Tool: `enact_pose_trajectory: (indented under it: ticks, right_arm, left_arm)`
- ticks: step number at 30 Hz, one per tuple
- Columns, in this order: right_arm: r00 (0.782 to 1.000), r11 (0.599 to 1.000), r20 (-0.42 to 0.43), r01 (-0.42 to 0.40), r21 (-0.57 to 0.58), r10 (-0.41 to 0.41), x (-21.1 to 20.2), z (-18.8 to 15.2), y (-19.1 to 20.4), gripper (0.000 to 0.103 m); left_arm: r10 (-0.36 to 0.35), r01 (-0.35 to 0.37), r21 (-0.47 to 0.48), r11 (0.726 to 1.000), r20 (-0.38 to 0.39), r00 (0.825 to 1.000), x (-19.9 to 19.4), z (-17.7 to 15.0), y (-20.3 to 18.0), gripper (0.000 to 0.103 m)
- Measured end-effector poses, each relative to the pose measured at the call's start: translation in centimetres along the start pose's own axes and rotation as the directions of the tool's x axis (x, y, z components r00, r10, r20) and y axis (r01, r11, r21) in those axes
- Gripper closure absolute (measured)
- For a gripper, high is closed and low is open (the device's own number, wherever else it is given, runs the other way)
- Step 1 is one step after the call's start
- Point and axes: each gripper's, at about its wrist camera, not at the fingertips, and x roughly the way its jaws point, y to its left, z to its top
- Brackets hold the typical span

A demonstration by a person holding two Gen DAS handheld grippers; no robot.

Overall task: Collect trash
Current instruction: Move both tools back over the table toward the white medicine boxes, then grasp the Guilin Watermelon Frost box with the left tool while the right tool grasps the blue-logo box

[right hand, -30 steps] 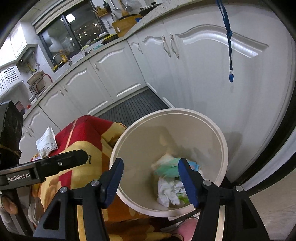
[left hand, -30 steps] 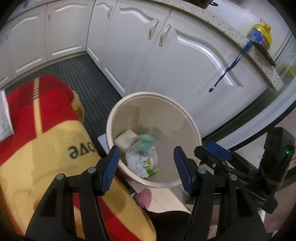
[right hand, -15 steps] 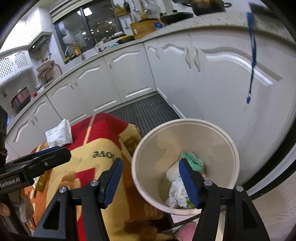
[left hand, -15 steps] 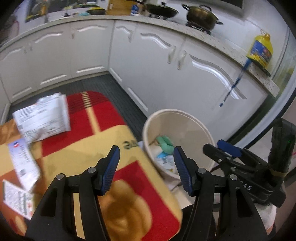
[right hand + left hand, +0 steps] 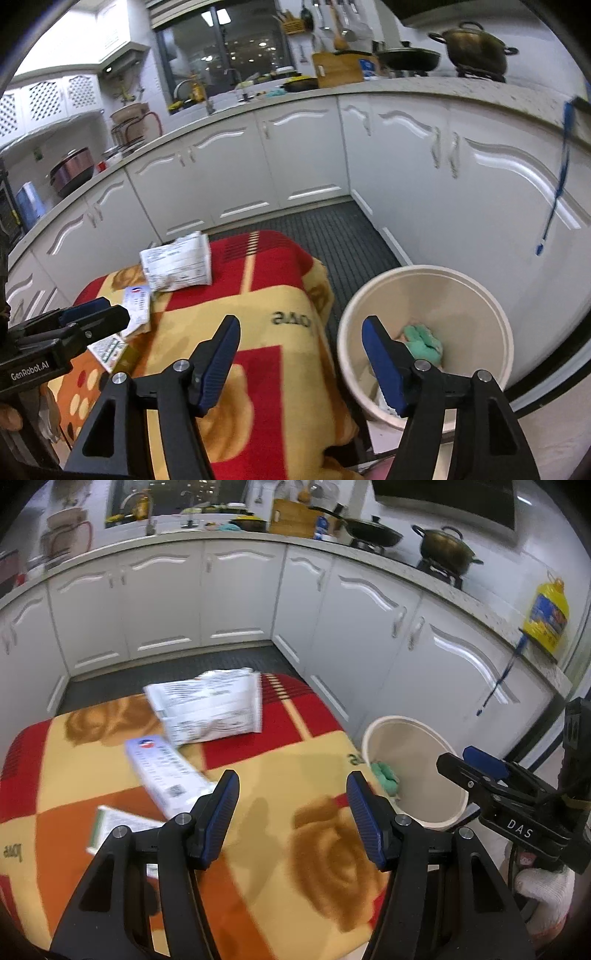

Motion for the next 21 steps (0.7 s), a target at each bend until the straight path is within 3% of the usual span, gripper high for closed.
enact_pose_trajectory:
  ticks: [9,18,21]
  right_arm:
    - [0.998,0.996,-0.006,-0.064,-0.059,0.063,0.5,0.1,4.3,0.036]
    - [0.992,0.987,-0.048,-0.121,-0.105,0.117,1.9,-0.5,7.8,0.034]
    - [0.989,0.983,-0.066,-0.138,-0.119,0.130,2.6,-0.6,8.9,0.034]
  left_arm:
    - [0.073,-0.071,-0.070,0.995,0.019,0.997,-3.9,-0.7,6.1,0.044]
    - [0.143,-0.146,-0.164,0.976,-0.033,0.989,-5.6,-3.4,12.0,0.044]
    - [0.130,-0.142,-0.189,0.972,-0.075,0.989,-5.3,-4.7,13.0,0.044]
